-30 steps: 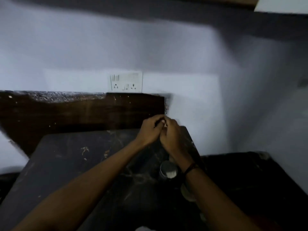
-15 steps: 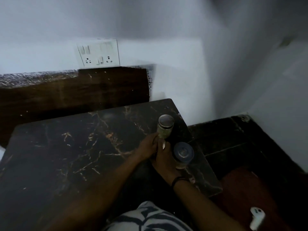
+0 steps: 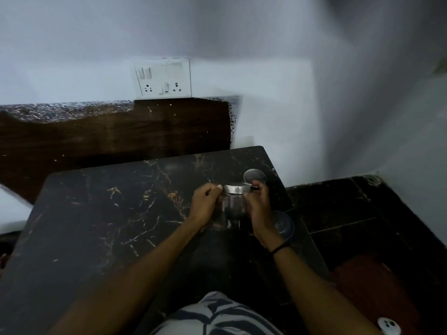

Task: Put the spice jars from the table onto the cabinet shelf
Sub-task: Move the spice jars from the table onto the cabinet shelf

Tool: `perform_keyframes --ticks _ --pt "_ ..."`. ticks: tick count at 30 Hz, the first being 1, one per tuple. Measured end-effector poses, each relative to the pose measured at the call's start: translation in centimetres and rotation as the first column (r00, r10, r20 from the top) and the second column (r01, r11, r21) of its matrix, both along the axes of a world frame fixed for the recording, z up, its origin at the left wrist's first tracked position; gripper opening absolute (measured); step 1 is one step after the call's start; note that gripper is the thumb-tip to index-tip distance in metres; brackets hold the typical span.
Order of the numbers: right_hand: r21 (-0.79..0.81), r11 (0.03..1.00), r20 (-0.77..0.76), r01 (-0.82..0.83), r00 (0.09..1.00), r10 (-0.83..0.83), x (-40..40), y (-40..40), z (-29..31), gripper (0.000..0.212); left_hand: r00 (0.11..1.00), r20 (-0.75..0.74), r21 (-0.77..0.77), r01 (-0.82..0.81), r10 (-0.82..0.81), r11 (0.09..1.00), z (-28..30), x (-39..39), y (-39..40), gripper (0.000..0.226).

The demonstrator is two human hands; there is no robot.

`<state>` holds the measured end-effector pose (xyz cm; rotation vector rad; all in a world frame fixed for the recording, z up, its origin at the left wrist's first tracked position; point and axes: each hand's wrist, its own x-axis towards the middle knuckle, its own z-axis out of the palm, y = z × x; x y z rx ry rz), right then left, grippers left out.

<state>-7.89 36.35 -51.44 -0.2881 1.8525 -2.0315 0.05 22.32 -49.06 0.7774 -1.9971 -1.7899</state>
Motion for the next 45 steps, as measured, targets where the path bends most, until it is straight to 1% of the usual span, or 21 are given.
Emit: perform_keyframes --ticks 2,4,6,7,9,10,13,18,21,24,27,32,36,38,40,42,44,45 --pt "-0.075 0.997 0.095 -0.030 0.995 0.037 -0.6 -0.5 0.1 0.037 0.999 -0.050 0.117 0.007 -0.001 0.993 0.4 0.4 0.0 0.022" --pt "-0.192 0.980 0.283 -0.041 0.954 0.096 -0.5 -1.0 0.2 0.042 0.996 -0.088 0.267 0.042 -0.019 0.963 0.7 0.9 0.1 0.020" --pt "-0.233 0.972 0.417 -0.032 0.900 0.130 0.0 -1.2 0.4 0.045 0.995 -0.093 0.425 0.081 -0.046 0.902 1.3 1.4 0.4 0.024" --pt "-0.226 0.973 0.441 -0.041 0.887 0.139 0.3 -1.4 0.4 0.045 0.995 -0.085 0.470 0.088 -0.054 0.879 1.5 1.7 0.6 0.029" --pt "-0.234 0.971 0.474 -0.054 0.865 0.162 0.9 -1.6 0.2 0.045 0.997 -0.074 0.501 0.069 -0.037 0.862 1.4 2.2 0.8 0.036" --pt "-0.252 0.966 0.505 -0.063 0.842 0.187 1.3 -1.7 0.0 0.045 0.997 -0.077 0.511 0.042 -0.003 0.858 1.3 2.5 0.9 0.036" --pt "-0.274 0.957 0.561 -0.090 0.794 0.236 2.2 -1.9 -0.5 0.043 0.992 -0.094 0.554 -0.015 0.080 0.832 0.4 3.5 1.0 0.030" --pt "-0.237 0.963 0.558 -0.131 0.793 0.245 3.3 -2.3 -1.1 0.047 0.992 -0.059 0.564 -0.059 0.111 0.823 -0.4 4.8 0.8 0.025" --pt "-0.169 0.976 0.515 -0.136 0.832 0.205 3.6 -2.6 -0.1 0.044 0.988 -0.070 0.564 -0.075 0.138 0.822 0.0 4.9 0.6 0.029" --pt "-0.125 0.981 0.415 -0.145 0.891 0.184 2.7 -3.6 2.0 0.047 0.976 -0.110 0.557 -0.095 0.187 0.825 1.7 4.1 0.0 0.032" --pt "-0.172 0.974 0.302 -0.148 0.933 0.195 1.3 -4.9 6.4 0.046 0.958 -0.205 0.507 -0.073 0.203 0.859 5.6 2.2 -1.5 0.031" --pt "-0.247 0.948 0.074 -0.200 0.972 0.224 -1.2 -6.9 15.2 0.039 0.906 -0.376 0.375 -0.041 0.193 0.926 14.2 -0.9 -4.2 0.021" --pt "-0.293 0.920 -0.100 -0.259 0.966 0.240 -2.2 -8.0 20.5 0.024 0.863 -0.471 0.330 -0.022 0.185 0.944 19.5 -2.3 -5.5 0.019" --pt "-0.306 0.910 -0.170 -0.280 0.957 0.237 -2.5 -8.6 22.6 0.025 0.844 -0.501 0.310 -0.030 0.191 0.950 21.5 -2.7 -6.1 0.023" --pt "-0.316 0.907 -0.216 -0.280 0.952 0.218 -2.7 -9.1 24.6 0.028 0.832 -0.511 0.279 -0.076 0.215 0.957 23.2 -2.9 -6.4 0.033" --pt "-0.334 0.908 -0.245 -0.251 0.954 0.174 -2.9 -9.5 26.5 0.029 0.819 -0.511 0.229 -0.163 0.261 0.960 24.8 -3.2 -6.5 0.040" --pt "-0.348 0.917 -0.280 -0.192 0.955 0.094 -3.2 -9.7 28.1 0.024 0.788 -0.534 0.153 -0.266 0.306 0.952 26.8 -3.4 -6.6 0.041" --pt "-0.351 0.920 -0.322 -0.176 0.945 0.057 -3.4 -9.8 29.2 0.021 0.769 -0.556 0.101 -0.313 0.315 0.944 28.0 -3.4 -6.8 0.039"
